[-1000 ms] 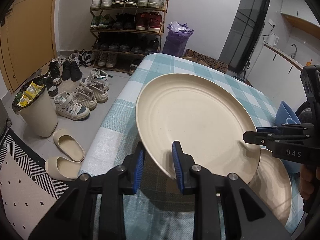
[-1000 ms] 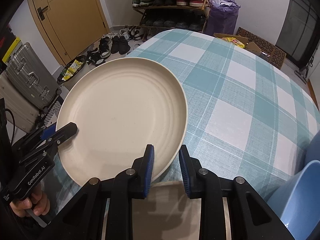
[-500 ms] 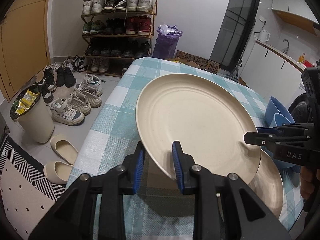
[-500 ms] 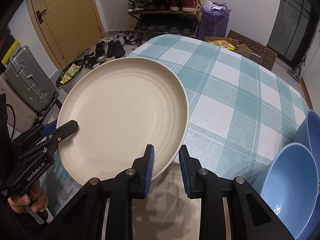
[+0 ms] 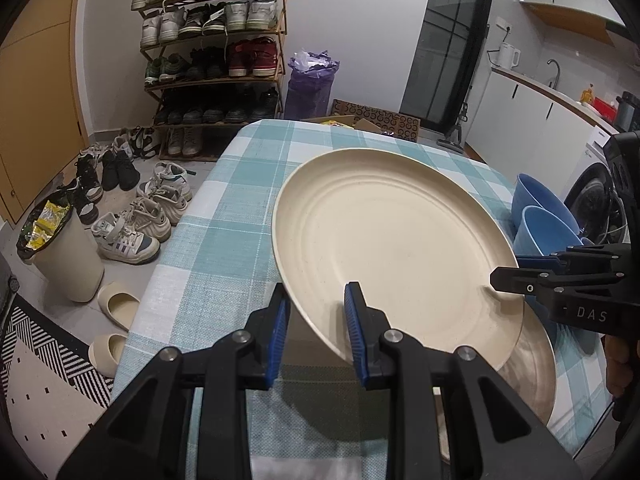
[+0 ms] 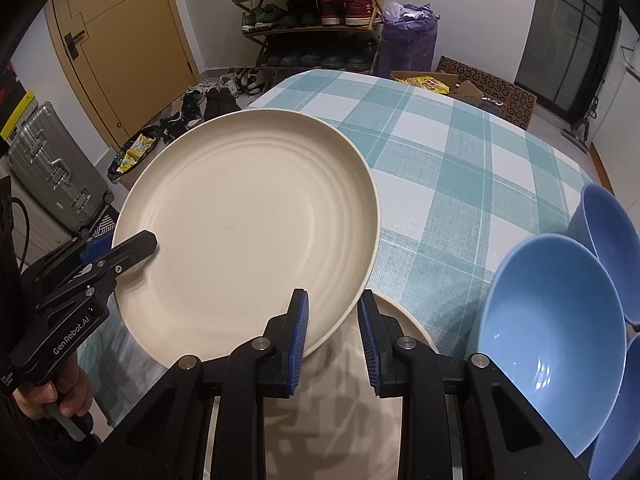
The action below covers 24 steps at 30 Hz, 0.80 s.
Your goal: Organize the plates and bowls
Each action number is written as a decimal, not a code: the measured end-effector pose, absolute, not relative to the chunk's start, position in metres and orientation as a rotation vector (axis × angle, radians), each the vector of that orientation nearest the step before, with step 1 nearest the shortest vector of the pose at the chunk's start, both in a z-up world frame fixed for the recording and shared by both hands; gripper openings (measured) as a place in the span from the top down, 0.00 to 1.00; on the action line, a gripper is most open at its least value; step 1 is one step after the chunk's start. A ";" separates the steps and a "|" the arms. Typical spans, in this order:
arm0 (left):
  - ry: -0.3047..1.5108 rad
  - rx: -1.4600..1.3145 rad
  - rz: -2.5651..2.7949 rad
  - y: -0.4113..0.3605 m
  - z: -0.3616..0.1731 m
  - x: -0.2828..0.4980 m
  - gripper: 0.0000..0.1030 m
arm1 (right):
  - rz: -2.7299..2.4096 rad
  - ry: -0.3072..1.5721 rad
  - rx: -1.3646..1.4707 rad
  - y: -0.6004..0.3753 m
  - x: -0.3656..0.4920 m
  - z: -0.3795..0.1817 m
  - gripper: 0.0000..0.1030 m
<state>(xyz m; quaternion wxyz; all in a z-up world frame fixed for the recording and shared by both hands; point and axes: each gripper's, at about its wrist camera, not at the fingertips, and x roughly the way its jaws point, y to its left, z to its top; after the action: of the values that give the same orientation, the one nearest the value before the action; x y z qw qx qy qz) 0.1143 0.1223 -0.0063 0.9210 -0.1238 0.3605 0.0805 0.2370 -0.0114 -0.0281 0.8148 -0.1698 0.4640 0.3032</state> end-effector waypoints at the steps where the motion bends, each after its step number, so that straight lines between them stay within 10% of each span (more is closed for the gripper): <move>1: 0.739 -0.254 0.161 0.120 -0.006 0.114 0.75 | 0.645 0.990 -0.361 -0.014 0.236 -0.028 0.75; 24: 0.745 -0.181 0.114 0.084 -0.002 0.104 0.75 | 0.614 0.976 -0.310 -0.056 0.214 -0.023 0.75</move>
<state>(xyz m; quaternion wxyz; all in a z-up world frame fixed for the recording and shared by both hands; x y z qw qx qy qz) 0.1042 0.0839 -0.0020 0.9258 -0.0884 0.3633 0.0555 0.2142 -0.0564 -0.0229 0.8270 -0.1458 0.4596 0.2892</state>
